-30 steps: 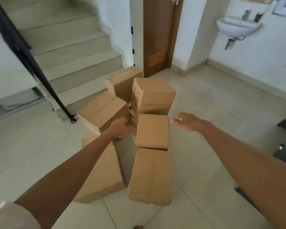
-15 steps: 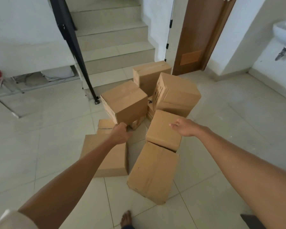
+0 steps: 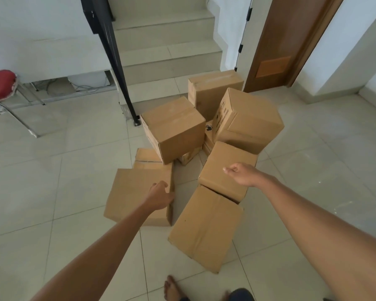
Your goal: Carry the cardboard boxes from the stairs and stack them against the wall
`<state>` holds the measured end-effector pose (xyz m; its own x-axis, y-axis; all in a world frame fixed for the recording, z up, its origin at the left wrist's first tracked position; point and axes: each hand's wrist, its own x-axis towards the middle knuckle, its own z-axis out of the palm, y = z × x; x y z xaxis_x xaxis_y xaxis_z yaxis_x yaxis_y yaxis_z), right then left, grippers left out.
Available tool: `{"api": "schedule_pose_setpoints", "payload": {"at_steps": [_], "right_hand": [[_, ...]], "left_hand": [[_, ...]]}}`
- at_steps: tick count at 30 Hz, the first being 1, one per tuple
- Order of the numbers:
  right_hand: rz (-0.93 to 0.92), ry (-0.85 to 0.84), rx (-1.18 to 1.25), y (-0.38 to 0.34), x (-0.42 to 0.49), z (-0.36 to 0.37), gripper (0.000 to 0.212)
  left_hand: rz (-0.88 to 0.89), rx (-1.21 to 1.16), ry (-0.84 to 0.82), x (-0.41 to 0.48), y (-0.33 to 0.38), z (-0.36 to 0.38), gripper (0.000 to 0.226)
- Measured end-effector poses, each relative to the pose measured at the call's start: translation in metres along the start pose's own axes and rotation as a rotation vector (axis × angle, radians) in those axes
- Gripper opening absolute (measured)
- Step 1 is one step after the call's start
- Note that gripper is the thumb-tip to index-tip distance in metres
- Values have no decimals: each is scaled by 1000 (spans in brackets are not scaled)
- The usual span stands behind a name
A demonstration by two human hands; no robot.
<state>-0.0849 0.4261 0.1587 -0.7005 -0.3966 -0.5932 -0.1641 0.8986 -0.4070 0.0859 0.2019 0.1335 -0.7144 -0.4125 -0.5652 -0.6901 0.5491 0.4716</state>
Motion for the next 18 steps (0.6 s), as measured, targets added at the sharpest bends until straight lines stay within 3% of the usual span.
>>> {"api": "schedule_pose_setpoints", "payload": {"at_steps": [13,18], "right_hand": [[-66,-212,-59,45,95,16,61],[-3,-200,39,81,160,40,61]], "left_hand": [[-305,-103,-54,37,-20,87,57],[-417,-190,-61,72,-38,144,58]]}}
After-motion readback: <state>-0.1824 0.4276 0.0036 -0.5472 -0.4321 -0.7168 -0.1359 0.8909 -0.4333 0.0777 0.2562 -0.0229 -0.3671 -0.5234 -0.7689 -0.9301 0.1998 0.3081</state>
